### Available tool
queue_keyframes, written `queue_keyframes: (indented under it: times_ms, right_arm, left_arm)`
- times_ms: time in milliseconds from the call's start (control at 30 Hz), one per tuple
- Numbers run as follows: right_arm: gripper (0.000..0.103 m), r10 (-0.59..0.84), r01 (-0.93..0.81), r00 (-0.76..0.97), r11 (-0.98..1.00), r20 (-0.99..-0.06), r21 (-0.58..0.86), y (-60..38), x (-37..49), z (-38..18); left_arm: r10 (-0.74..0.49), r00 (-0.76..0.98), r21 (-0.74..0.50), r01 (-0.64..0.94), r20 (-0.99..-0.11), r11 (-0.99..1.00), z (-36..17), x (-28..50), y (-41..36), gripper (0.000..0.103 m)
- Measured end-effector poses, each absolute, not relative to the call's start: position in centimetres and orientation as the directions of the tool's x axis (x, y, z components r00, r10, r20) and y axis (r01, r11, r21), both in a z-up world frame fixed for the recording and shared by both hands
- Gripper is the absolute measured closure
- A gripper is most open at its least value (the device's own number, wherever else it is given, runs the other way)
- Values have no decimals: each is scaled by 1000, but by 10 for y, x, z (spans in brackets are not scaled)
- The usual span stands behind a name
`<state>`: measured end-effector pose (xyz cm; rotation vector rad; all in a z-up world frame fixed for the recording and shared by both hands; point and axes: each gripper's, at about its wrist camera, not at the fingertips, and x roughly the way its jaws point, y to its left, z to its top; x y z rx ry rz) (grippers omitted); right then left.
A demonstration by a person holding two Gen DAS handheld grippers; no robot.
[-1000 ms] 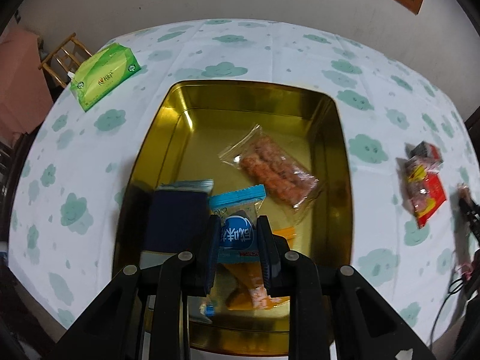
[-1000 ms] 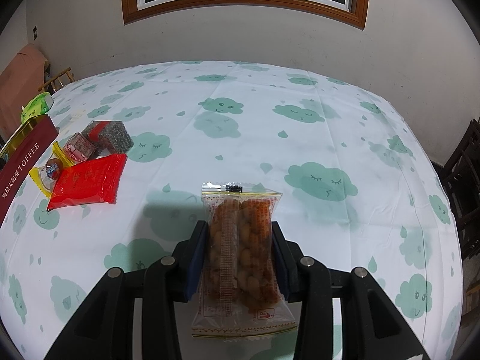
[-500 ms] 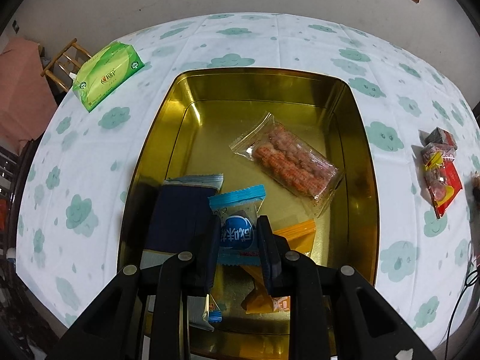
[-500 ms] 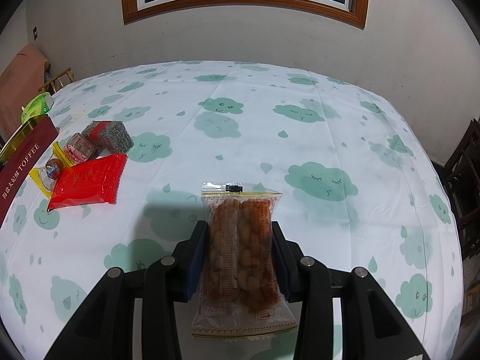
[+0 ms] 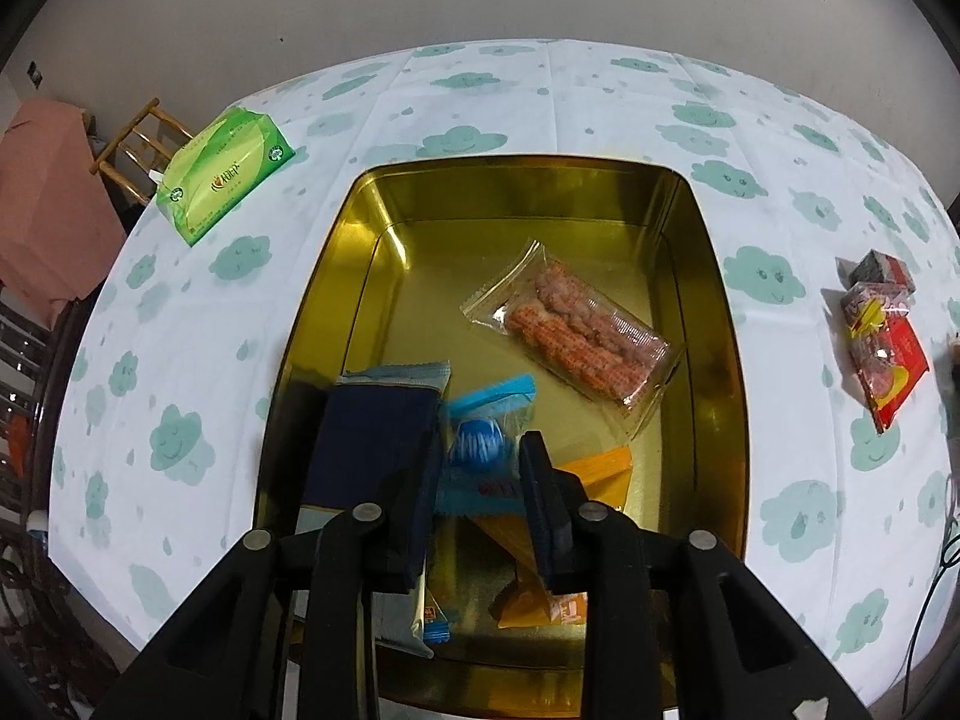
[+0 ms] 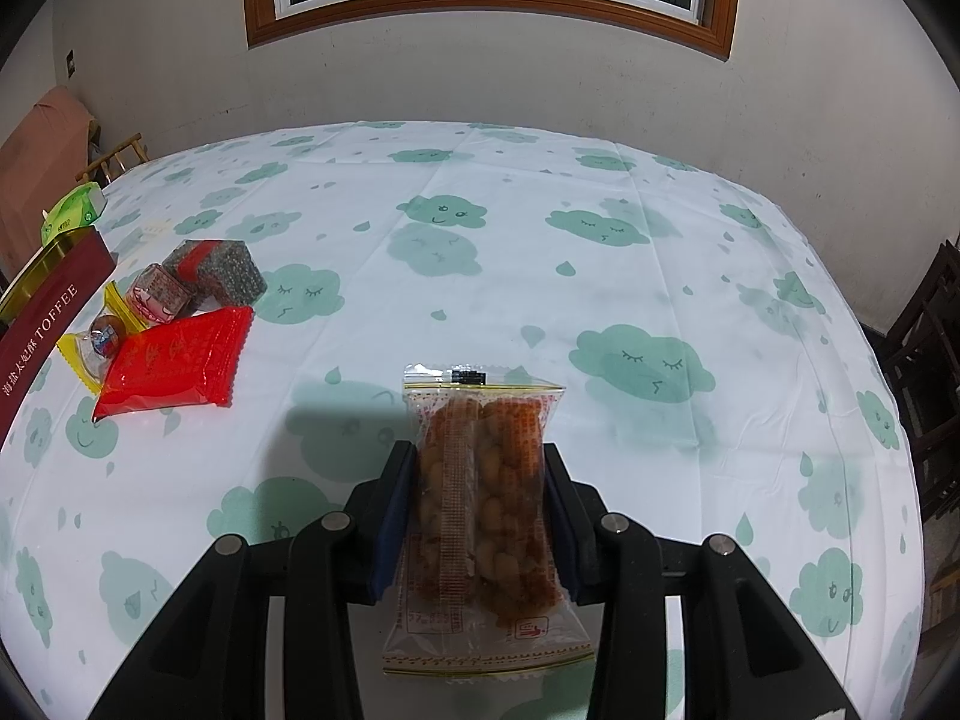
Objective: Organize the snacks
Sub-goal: 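Carry the blue candy packet into the tin with the left tool and release it, then carry the round-snack bag into the tin with the right tool and release it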
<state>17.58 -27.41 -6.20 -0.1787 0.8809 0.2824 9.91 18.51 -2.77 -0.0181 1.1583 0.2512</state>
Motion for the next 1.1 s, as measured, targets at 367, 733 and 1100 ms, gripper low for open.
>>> queue_keyframes:
  times_ms: [367, 733, 1100]
  right_arm:
    - [63, 131, -259, 589, 965, -798, -33, -270, 179, -60]
    - [63, 65, -132, 586, 991, -807, -16, -266, 174, -50]
    - [63, 144, -189, 613, 981, -777, 33, -229, 144, -10]
  left_arm:
    - [191, 434, 96, -230, -881, 968, -9, 84, 179, 54]
    - [198, 466, 78, -264, -862, 961, -3, 64, 171, 36]
    - [233, 491, 90, -297, -839, 951, 2, 43, 177, 29]
